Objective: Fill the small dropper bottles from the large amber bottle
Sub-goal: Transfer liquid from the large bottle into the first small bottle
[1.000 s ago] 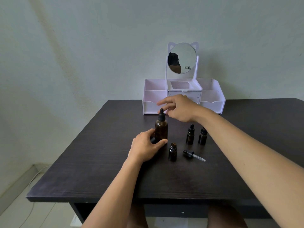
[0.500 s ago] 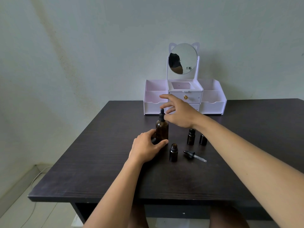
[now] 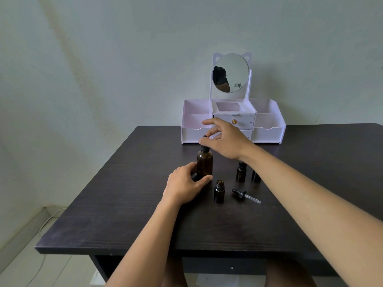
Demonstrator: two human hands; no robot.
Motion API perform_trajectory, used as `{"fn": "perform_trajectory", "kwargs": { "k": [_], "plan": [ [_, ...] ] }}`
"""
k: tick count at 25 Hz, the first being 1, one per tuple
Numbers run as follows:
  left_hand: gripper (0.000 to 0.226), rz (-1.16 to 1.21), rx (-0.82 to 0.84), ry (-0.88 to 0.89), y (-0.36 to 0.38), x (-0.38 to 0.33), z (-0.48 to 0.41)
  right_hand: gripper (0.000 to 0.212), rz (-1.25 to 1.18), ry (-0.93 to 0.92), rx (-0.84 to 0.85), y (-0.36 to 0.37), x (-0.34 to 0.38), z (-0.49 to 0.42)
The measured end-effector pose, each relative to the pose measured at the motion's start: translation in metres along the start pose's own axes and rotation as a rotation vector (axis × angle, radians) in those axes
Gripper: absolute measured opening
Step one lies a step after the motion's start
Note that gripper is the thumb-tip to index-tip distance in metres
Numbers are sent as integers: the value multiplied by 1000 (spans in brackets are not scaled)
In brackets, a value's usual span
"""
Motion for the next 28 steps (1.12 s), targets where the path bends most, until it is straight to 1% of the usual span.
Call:
{"fn": "perform_trajectory", "kwargs": {
  "k": [2, 4, 6, 7, 8, 11, 14, 16, 17, 19, 21, 22, 23, 25, 28],
  "plan": [
    [51, 3, 4, 5, 0, -1, 0, 52, 23, 2, -39, 0, -1, 1],
    [51, 0, 13, 4, 0, -1, 0, 49, -20, -25, -7, -2, -1, 2],
    [49, -2, 7, 3, -1, -1, 0, 59, -95, -44, 71, -3, -1, 3],
    [49, -3, 6, 2, -1, -1, 0, 61, -117, -45, 84, -3, 0, 4],
    [49, -4, 6, 1, -1, -1, 0, 58, -124, -38, 68, -3, -1, 4],
    [49, -7, 6, 4, -1, -2, 1, 35, -97, 23, -67, -2, -5, 4],
    [47, -4, 2, 9, -1, -2, 1, 32, -138, 56, -159, 4, -11, 4],
    [47, -4, 5, 11, -1, -2, 2, 26, -173, 51, -206, 6, -16, 4],
    [46, -3, 7, 12, -1, -3, 2, 21, -213, 50, -198, 6, -17, 4],
    [42, -6, 4, 12, -1, -3, 1, 15, -304, 50, -111, 9, -18, 4],
    [41, -10, 0, 14, -1, -3, 1, 16, -337, 51, -39, 11, -18, 4],
    [41, -10, 0, 15, -1, -3, 1, 15, -332, 46, -49, 12, -18, 4],
    [41, -10, -1, 15, 0, -3, 1, 15, -318, 41, -86, 12, -17, 4],
    [41, -10, -3, 14, 0, -3, 2, 19, -294, 42, -179, 12, -18, 5],
    [44, -14, 3, 14, -1, -3, 2, 17, -334, 21, -240, 12, -18, 3]
  ]
}}
Point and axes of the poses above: each hand's wrist, its own z-axis away from the middle knuckle, its own y-axis out of the palm, x = y × z, the point moved 4 cm from there along -z, towards the middle knuckle, and after that the axes turned 3 degrees about x, right-handed, at the moved point
